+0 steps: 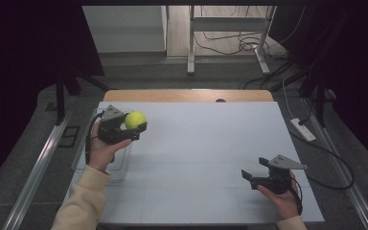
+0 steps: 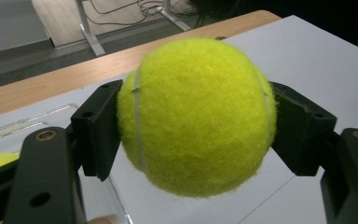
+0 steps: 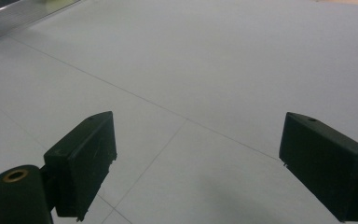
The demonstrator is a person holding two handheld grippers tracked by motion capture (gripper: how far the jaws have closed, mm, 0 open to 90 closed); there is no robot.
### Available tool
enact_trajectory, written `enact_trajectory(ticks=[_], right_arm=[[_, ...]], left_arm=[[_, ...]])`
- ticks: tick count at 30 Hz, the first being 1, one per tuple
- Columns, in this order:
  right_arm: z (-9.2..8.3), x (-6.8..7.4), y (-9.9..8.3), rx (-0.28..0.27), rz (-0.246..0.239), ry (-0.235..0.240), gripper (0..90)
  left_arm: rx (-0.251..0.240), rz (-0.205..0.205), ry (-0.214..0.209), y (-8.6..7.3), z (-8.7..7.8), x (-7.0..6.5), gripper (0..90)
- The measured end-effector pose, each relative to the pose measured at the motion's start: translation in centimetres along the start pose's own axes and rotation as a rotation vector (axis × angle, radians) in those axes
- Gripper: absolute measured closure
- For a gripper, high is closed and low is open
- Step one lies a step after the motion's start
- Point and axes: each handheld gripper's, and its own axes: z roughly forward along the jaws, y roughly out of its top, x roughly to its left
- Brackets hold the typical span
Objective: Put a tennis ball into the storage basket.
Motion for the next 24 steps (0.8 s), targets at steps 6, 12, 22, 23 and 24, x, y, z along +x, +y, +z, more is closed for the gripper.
enact_trajectory(ticks=[6,12,22,23,24], right_arm=[[0.1,0.1,0.0,0.001,-0.001,0.000,11.1],[0.0,0.0,0.0,0.001,-0.001,0.000,11.1],[0.0,0.1,0.0,0.000,0.000,0.000,11.1],[0.0,0.1,0.0,0.001,-0.001,0.001,11.1],[0.1,0.1,0.0,0.002,-0.001,0.001,11.1]], left_arm=[[0.002,-0.009,0.012,-0.3,-0.4,0.6,26.8],[0.003,-0.015,0.022,-0.5,-0.7,1.1,26.8],[0.006,-0.026,0.039,-0.9,-1.0,1.7,26.8],[0.008,-0.026,0.041,-0.9,-1.0,1.7,26.8],[0.009,-0.029,0.042,-1.0,-1.0,1.8,26.8]])
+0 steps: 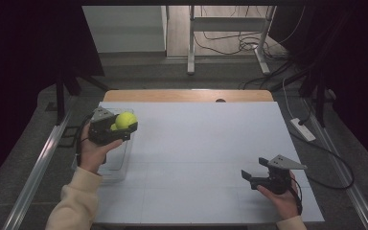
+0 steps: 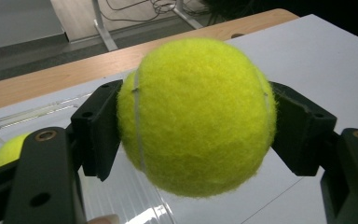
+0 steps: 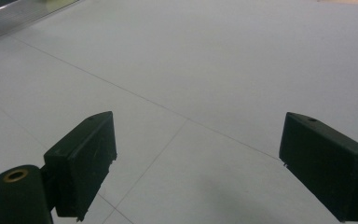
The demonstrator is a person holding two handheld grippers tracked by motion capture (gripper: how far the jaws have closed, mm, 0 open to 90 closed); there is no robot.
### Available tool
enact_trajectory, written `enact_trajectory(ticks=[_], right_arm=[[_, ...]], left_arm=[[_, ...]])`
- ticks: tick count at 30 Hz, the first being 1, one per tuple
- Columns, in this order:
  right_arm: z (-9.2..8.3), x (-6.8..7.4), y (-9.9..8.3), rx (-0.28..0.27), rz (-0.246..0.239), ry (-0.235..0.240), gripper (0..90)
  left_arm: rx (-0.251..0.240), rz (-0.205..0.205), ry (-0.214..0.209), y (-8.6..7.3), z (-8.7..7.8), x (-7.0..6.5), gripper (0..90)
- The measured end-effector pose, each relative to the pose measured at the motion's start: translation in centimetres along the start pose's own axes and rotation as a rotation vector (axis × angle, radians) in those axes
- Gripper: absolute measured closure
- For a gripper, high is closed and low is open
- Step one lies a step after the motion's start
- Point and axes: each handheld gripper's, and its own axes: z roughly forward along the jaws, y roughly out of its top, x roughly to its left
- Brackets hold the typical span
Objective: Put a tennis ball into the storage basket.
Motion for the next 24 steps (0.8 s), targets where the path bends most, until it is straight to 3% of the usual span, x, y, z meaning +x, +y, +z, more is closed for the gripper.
enact_trajectory(ticks=[24], right_arm=[[0.0,0.0,0.0,-0.002,0.001,-0.001,11.1]], left_arm=[[0.022,-0.035,0.065,-0.7,-0.9,2.4,26.9]])
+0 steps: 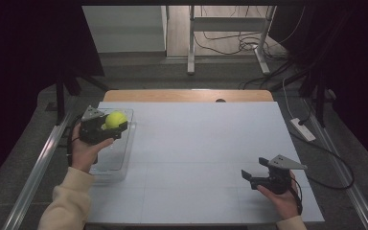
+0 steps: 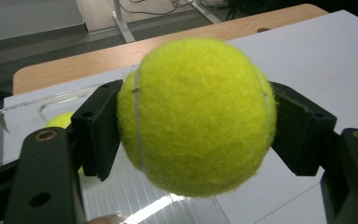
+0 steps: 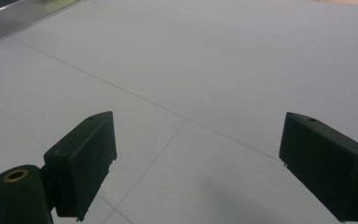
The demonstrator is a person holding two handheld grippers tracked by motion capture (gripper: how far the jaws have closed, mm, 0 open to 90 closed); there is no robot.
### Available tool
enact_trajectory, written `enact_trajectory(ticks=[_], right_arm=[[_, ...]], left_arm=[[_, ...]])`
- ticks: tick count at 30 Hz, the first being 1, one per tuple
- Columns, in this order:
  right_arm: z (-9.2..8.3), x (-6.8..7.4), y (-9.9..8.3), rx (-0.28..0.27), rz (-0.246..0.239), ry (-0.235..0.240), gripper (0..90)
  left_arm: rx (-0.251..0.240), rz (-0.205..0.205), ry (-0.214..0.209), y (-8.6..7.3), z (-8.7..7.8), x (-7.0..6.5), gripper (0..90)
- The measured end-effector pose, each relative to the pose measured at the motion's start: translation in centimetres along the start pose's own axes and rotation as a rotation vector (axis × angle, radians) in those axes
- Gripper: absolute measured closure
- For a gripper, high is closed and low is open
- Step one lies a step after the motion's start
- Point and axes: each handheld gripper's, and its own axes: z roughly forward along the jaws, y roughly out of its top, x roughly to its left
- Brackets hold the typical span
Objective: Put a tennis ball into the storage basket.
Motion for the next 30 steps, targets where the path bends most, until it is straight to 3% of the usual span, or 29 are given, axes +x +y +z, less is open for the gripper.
enact_trajectory(ticks=[30], right_arm=[[0.1,0.0,0.0,0.002,-0.001,-0.001,11.2]], left_arm=[[0.044,-0.066,0.082,-1.5,-0.8,3.8,26.8]])
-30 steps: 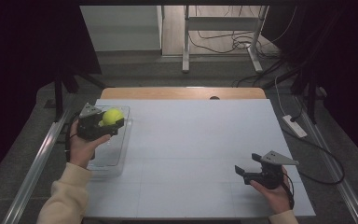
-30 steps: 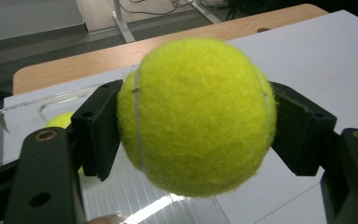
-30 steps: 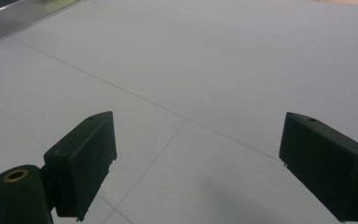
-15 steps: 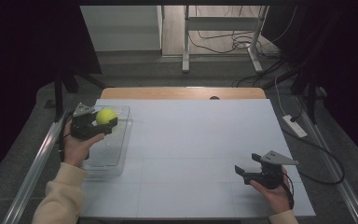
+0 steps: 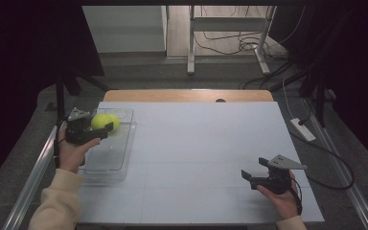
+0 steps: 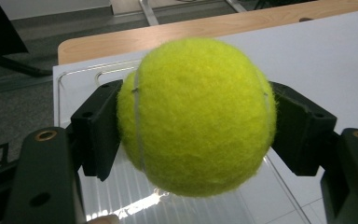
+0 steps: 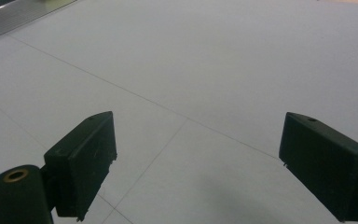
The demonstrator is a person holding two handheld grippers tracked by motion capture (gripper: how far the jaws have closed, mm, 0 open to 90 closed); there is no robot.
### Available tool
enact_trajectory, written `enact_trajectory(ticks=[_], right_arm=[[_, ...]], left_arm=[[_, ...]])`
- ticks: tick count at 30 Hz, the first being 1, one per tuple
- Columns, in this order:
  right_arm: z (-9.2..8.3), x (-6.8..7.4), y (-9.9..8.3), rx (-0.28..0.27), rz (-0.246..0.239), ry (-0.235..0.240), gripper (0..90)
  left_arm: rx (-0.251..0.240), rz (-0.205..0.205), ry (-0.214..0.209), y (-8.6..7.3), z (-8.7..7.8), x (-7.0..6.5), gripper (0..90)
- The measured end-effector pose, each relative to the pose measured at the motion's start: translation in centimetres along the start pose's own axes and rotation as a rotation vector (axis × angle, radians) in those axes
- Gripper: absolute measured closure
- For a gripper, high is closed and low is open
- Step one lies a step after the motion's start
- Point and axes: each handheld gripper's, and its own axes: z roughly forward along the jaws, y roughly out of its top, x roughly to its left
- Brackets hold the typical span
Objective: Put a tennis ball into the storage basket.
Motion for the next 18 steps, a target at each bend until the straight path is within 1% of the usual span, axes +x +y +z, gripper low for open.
enact_trajectory(ticks=[11,16,18], right_arm=[[0.0,0.0,0.0,0.001,0.001,0.000,11.2],[0.0,0.0,0.0,0.001,0.001,-0.001,11.2],[0.0,0.0,0.0,0.001,0.000,-0.001,11.2]], left_arm=[[0.017,-0.015,0.033,-0.3,0.0,1.0,26.8],[0.028,-0.013,0.044,-0.5,0.1,1.1,26.8],[0.044,0.000,0.061,-0.5,0.3,1.2,26.8]])
